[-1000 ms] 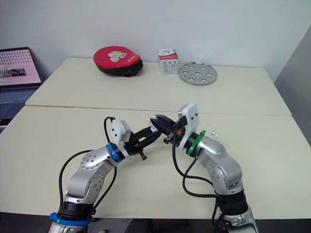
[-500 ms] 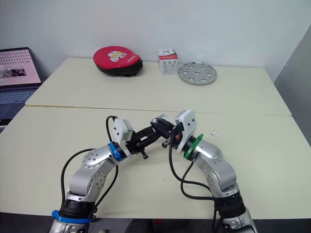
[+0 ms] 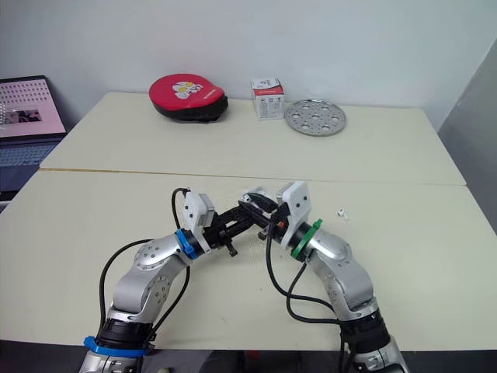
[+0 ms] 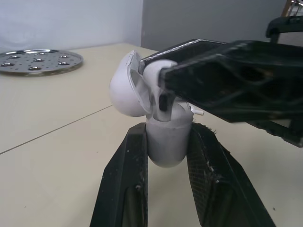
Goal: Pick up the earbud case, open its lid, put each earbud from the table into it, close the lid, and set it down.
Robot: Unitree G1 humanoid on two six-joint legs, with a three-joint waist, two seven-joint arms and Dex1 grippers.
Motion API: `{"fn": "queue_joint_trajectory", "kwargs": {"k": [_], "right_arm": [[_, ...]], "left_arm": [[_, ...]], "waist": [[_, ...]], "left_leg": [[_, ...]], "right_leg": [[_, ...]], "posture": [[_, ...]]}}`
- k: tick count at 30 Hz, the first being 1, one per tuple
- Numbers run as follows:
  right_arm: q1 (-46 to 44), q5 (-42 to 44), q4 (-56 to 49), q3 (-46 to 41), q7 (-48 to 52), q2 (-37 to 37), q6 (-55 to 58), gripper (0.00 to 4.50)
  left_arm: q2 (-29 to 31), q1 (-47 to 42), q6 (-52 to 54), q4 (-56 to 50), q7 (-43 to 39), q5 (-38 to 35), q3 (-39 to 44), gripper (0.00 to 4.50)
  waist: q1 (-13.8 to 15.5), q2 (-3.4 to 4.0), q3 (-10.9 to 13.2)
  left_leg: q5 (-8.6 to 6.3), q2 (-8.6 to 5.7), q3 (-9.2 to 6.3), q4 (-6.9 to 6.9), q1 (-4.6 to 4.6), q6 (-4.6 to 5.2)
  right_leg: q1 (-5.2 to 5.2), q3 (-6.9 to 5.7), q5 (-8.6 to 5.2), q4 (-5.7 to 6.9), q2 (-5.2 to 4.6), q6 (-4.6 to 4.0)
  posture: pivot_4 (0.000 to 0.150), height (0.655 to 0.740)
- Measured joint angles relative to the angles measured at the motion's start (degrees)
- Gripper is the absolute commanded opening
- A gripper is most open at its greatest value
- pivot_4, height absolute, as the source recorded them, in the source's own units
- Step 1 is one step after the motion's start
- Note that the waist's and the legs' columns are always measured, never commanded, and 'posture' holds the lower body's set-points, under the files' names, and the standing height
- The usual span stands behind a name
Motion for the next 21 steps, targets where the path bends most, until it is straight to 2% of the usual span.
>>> {"fn": "queue_joint_trajectory", "kwargs": {"k": [6,15,21], "right_arm": [[0.29,-0.84,-1.38,-0.48,-0.64,-1.4,0.28,4.45],[2.6,1.09,-8.18,-1.96,1.22,-8.75,3.84,4.5],[2.05,3.3,-11.73,-2.71,2.65,-10.95,6.35,4.5]], "left_arm": [[0.14,0.0,0.21,-0.05,-0.05,-0.01,0.0,0.78],[0.16,-0.33,-0.58,-0.4,-0.15,-0.07,0.02,0.78],[0.15,-0.47,-0.69,-0.37,-0.2,-0.07,0.02,0.78]], "waist": [[0.01,0.0,0.0],[0.02,0.0,0.01],[0.02,0.0,0.01]], "left_leg": [[0.0,-0.01,0.01,0.0,-0.01,0.0],[0.0,-0.01,0.02,-0.02,-0.01,0.0],[0.0,-0.01,0.01,-0.04,-0.01,0.0]], "right_leg": [[0.0,0.01,0.0,-0.02,-0.01,0.0],[0.01,0.02,0.0,-0.05,0.0,0.0],[0.01,0.03,0.0,-0.05,0.01,0.0]], "posture": [[0.15,0.74],[0.15,0.74],[0.15,0.74]]}}
